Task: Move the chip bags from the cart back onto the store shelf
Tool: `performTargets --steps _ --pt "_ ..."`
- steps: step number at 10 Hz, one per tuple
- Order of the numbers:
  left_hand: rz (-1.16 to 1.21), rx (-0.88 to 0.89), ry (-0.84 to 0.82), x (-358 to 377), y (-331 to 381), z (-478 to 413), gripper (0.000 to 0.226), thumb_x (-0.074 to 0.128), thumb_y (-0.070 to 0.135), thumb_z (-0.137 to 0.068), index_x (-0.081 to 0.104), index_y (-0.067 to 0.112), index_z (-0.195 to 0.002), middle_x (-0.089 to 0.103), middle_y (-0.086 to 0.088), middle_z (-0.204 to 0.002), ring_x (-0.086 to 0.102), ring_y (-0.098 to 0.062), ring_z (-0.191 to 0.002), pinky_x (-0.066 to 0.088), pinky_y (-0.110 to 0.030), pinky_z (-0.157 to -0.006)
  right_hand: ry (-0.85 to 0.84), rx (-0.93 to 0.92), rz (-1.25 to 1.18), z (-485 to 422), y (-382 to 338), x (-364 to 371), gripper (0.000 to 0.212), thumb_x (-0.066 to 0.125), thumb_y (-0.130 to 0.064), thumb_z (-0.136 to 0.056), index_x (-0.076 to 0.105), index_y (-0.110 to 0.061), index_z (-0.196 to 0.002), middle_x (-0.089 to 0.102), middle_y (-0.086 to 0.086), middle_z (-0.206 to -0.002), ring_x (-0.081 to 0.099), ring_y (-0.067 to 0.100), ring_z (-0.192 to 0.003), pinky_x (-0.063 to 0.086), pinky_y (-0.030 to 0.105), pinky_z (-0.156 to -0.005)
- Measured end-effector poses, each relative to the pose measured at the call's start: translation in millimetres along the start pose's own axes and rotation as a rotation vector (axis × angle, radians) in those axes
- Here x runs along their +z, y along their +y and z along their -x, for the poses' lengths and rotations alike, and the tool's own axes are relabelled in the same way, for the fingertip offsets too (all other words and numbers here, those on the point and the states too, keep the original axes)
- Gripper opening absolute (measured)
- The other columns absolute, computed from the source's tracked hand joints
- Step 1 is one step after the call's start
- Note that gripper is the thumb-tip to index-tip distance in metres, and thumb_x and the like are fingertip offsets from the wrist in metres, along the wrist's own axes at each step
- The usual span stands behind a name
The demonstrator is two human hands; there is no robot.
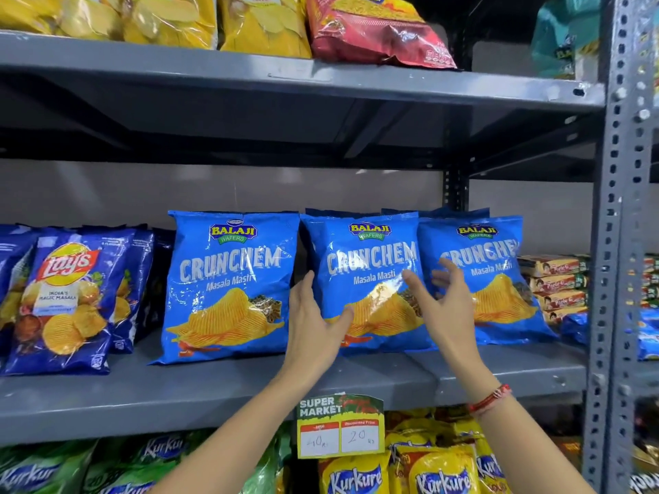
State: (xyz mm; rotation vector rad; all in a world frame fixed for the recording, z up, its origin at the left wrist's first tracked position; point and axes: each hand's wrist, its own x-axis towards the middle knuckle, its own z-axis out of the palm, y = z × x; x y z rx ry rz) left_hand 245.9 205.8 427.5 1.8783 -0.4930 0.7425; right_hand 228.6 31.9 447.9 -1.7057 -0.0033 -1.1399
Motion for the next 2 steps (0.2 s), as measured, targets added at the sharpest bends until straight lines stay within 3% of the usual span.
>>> performTargets --steps 2 --pt "-0.353 0.299 0.057 -27.8 -4.3 -5.4 0.078 0.059 0.034 -0.085 0.016 0.014 -0.147 0.017 -0.003 -0.156 0.015 -0.018 -0.144 0.017 -0.034 -0.114 0.158 -0.261 -0.131 13.2 -68.3 -49.3 0.033 0.064 -0.037 -0.083 0.056 -0.025 -0.113 0.060 -0.005 -0.105 0.056 0.003 -0.096 0.042 0.008 -0.075"
